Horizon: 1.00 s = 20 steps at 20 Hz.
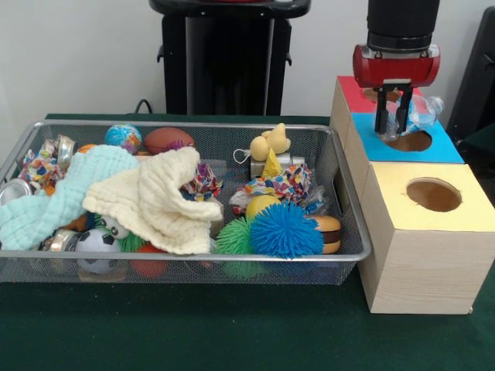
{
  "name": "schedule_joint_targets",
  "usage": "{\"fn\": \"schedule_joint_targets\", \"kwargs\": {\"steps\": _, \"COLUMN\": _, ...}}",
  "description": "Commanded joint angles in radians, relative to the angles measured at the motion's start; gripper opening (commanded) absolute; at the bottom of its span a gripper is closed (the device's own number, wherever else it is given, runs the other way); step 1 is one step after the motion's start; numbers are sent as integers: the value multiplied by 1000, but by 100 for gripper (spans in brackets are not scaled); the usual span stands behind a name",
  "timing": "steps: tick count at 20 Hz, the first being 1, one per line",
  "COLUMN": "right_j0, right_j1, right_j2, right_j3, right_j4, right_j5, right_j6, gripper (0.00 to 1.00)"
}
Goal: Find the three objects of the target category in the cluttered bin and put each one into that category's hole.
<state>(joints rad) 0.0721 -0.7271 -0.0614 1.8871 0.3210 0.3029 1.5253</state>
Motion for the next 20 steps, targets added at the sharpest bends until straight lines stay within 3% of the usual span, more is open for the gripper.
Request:
{"fn": "schedule_joint_targets", "kwargs": {"steps": 1, "right_j0": -9, "right_j1": 30, "right_j2": 30, "right_j3": -5, "right_j4": 21, "right_j5": 108, "right_j6": 214, "gripper": 0}}
{"fn": "schedule_joint_targets", "kwargs": {"steps": 10, "right_j0": -20, "right_j1": 67, "right_j2": 30, "right_j3": -9, "right_j4": 9, "right_j5": 68, "right_j6": 197, "gripper": 0}}
{"fn": "schedule_joint_targets", "kwargs": {"steps": 20, "right_j0": 1, "right_j1": 70, "right_j2": 32, "right_j3": -2, "right_j4": 49, "right_j5": 57, "right_j6": 250, "gripper": 0}}
